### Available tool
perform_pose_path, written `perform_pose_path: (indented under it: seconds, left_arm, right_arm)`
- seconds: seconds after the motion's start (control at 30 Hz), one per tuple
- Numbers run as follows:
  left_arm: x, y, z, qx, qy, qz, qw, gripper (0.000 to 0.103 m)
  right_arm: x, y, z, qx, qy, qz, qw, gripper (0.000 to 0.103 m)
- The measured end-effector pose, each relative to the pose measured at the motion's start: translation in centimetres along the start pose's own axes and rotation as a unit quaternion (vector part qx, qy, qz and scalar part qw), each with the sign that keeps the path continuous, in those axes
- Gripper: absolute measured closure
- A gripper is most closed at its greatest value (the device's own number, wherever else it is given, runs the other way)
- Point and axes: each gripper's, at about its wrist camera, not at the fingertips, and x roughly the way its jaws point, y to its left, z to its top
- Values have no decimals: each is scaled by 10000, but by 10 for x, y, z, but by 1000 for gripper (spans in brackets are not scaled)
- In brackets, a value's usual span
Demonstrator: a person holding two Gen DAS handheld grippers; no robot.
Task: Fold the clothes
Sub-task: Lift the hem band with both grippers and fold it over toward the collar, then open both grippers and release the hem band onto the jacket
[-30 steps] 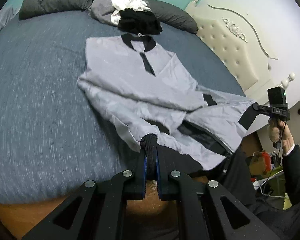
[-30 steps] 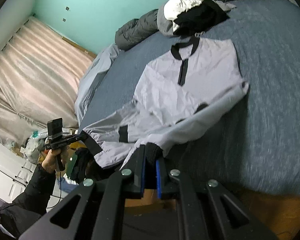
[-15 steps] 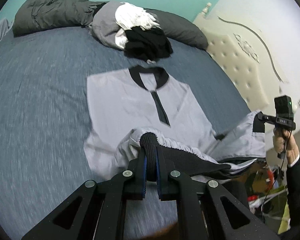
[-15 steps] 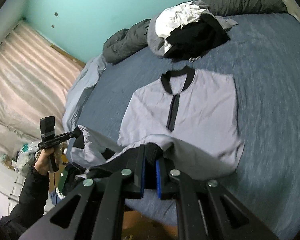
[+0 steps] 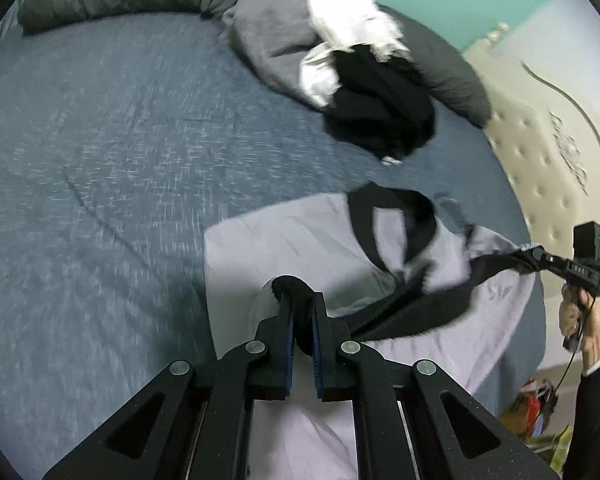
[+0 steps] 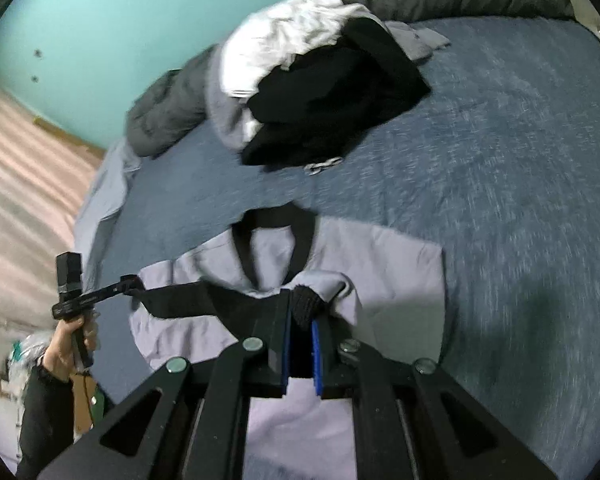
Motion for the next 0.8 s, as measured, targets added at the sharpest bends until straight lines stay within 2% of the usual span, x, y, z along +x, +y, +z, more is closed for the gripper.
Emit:
perform_pose_path:
  seconds: [0.1,0.23,0.4,0.53,0.57,0.6,0.63,0.67,0.7,0.73,0.77,0.8]
  left_arm:
    - [34,16,17,-168,130,76,9997,95]
    - [65,32,27,-386,189,169,9989,95]
    - [73,42,33,-584,-2,162,9982,92]
    - [67,39,31,-599,-253,134,9978,90]
    - [63,38,30,-607,-345,154,9974,83]
    - [59,39,30,-650,-435,165,9968,65]
    - [55,41,30,-701,-492,119,9963,57]
    - [51,43,31,-752,-550,73,9956,51]
    - [48,45,31,-797,-604,33,9950,51]
    - [47,43,31,-715,-581,130,9957,51]
    - [46,41,30,-634,-559,225,9962,51]
    - [45,40,29,-596,-555,243,9964,51]
  right_arm:
    - [34,-18,18,143,150,-177,9996,95]
    - [60,-33,27,241,150,-413,9987,94]
    - [87,-48,35,335,75,-664,9972,91]
    - [81,-50,35,447,-240,-532,9973,89]
    - [78,-51,35,499,-305,-481,9971,87]
    - [74,-52,35,551,-369,-430,9969,83]
    - [71,-53,34,604,-433,-379,9965,81]
    - [68,-54,34,656,-497,-328,9961,69]
    - [65,-55,34,708,-561,-277,9955,52]
    - [62,-56,34,760,-625,-226,9949,43]
    - [59,-57,34,812,-689,-175,9942,36]
    - [54,-60,35,916,-792,-112,9926,36]
